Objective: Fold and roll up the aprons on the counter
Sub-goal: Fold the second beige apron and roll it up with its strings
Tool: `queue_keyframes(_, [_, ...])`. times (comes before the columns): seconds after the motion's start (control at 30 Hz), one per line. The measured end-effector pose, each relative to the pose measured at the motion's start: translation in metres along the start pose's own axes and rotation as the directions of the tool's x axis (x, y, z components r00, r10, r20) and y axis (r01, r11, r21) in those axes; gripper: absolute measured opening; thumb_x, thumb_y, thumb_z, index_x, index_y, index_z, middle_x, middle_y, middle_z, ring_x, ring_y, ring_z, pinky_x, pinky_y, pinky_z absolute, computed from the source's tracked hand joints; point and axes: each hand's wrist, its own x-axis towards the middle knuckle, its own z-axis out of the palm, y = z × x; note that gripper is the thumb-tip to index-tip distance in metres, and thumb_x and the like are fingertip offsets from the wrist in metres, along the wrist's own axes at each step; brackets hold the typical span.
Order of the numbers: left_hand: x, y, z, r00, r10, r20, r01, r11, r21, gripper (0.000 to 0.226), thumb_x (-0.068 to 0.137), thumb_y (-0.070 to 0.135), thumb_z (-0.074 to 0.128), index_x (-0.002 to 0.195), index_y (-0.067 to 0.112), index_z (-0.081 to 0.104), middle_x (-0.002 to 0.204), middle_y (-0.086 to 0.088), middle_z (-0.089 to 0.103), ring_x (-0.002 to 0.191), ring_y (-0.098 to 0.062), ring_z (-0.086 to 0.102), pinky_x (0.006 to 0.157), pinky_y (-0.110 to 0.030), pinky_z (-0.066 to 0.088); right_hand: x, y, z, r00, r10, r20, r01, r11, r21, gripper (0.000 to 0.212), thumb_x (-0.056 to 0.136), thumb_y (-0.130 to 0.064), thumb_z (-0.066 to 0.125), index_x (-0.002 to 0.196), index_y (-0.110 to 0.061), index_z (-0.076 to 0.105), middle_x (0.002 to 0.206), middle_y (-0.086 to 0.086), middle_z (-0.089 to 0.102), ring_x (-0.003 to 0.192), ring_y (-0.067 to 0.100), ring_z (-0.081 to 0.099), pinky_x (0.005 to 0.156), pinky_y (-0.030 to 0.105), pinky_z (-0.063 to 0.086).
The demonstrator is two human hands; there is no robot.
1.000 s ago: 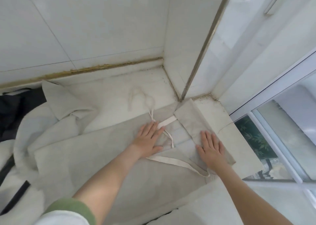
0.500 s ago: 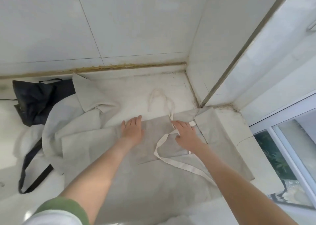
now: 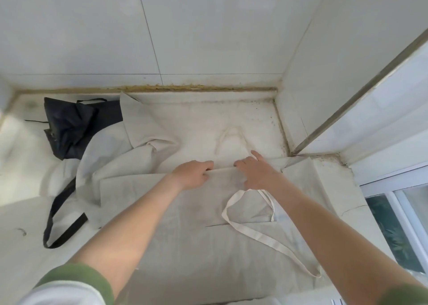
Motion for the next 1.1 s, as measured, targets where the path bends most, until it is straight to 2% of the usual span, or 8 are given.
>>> queue_keyframes(0.07, [-0.003, 0.001, -0.005, 0.999, 0.006, -0.039, -0.006, 1.000, 0.015, 0.005, 0.096, 0.021, 0.045, 0.093, 0.019, 0.041, 0.082, -0.002, 0.050, 0.079, -0.025, 0.047, 0.061, -0.033, 0.030, 0.001, 0.004, -0.005, 0.999, 0.042, -0.008, -0.042, 0.998, 0.038, 0.047, 0.086, -0.018, 0.054, 0.131, -0.015, 0.041, 0.121, 0.005, 0.055, 0.122, 0.023, 0.045, 0.112, 0.034, 0.022])
queue_keyframes(0.13, [-0.005, 0.001, -0.009, 0.999, -0.030, -0.032, 0.031, 0.999, 0.029, 0.009, 0.096, 0.024, 0.046, 0.102, 0.018, 0.047, 0.085, -0.001, 0.052, 0.081, -0.025, 0.048, 0.062, -0.032, 0.032, -0.001, 0.005, -0.012, 0.991, 0.125, 0.042, -0.129, 0.982, 0.137, 0.036, 0.087, -0.010, 0.047, 0.123, -0.016, 0.044, 0.113, 0.008, 0.057, 0.108, 0.027, 0.054, 0.088, 0.034, 0.042])
queue_keyframes(0.3, [-0.009, -0.004, -0.026, 0.957, -0.169, 0.238, 0.096, 0.952, 0.289, 0.027, 0.088, 0.020, 0.049, 0.112, 0.018, 0.061, 0.110, -0.004, 0.064, 0.102, -0.025, 0.059, 0.073, -0.028, 0.043, -0.015, 0.006, -0.023, 0.986, 0.153, 0.060, -0.157, 0.985, 0.073, 0.022, 0.094, -0.012, 0.040, 0.115, -0.010, 0.046, 0.101, 0.008, 0.056, 0.097, 0.028, 0.058, 0.071, 0.030, 0.038])
queue_keyframes(0.47, [-0.011, 0.004, -0.048, 0.985, -0.144, -0.100, 0.172, 0.894, 0.413, 0.031, 0.096, 0.014, 0.040, 0.117, 0.016, 0.062, 0.121, -0.009, 0.063, 0.116, -0.030, 0.056, 0.086, -0.032, 0.044, -0.034, 0.009, -0.039, 0.973, 0.163, -0.162, -0.180, 0.979, -0.099, 0.026, 0.098, -0.007, 0.037, 0.124, -0.007, 0.038, 0.112, 0.007, 0.055, 0.103, 0.027, 0.060, 0.069, 0.032, 0.039])
queue_keyframes(0.6, [-0.021, 0.015, -0.062, 0.961, -0.016, -0.276, 0.167, 0.830, 0.532, 0.032, 0.093, 0.009, 0.040, 0.118, 0.014, 0.060, 0.112, -0.013, 0.065, 0.109, -0.034, 0.058, 0.082, -0.036, 0.046, -0.047, 0.015, -0.053, 0.943, 0.223, -0.248, -0.262, 0.955, -0.137, 0.028, 0.097, -0.004, 0.038, 0.125, -0.005, 0.033, 0.107, 0.007, 0.059, 0.086, 0.028, 0.064, 0.059, 0.033, 0.034])
queue_keyframes(0.73, [-0.039, 0.014, -0.058, 0.992, 0.006, -0.128, 0.065, 0.838, 0.542, 0.037, 0.093, 0.006, 0.037, 0.123, 0.018, 0.056, 0.116, -0.014, 0.060, 0.113, -0.033, 0.055, 0.081, -0.035, 0.045, -0.063, 0.012, -0.048, 0.976, 0.175, -0.130, -0.177, 0.984, -0.010, 0.020, 0.098, -0.010, 0.036, 0.118, -0.009, 0.033, 0.095, 0.008, 0.058, 0.072, 0.028, 0.051, 0.062, 0.036, 0.038])
queue_keyframes(0.93, [-0.072, 0.016, -0.038, 0.992, -0.022, 0.124, -0.044, 0.860, 0.509, 0.056, 0.089, 0.016, 0.041, 0.142, 0.035, 0.039, 0.125, -0.011, 0.056, 0.119, -0.031, 0.048, 0.085, -0.031, 0.040, -0.085, -0.014, -0.021, 0.996, 0.092, -0.001, -0.091, 0.991, 0.102, 0.038, 0.096, -0.023, 0.040, 0.134, -0.026, 0.036, 0.110, 0.005, 0.063, 0.097, 0.027, 0.060, 0.073, 0.033, 0.042])
queue_keyframes(1.1, [-0.090, 0.014, -0.023, 0.910, -0.133, 0.393, 0.053, 0.977, 0.208, 0.043, 0.086, 0.039, 0.055, 0.128, 0.036, 0.049, 0.107, -0.006, 0.065, 0.088, -0.022, 0.060, 0.084, -0.029, 0.049, -0.098, -0.039, -0.001, 0.994, 0.075, 0.083, -0.084, 0.990, 0.111, 0.064, 0.089, -0.019, 0.044, 0.146, -0.038, 0.022, 0.101, 0.005, 0.062, 0.100, 0.027, 0.059, 0.070, 0.033, 0.043])
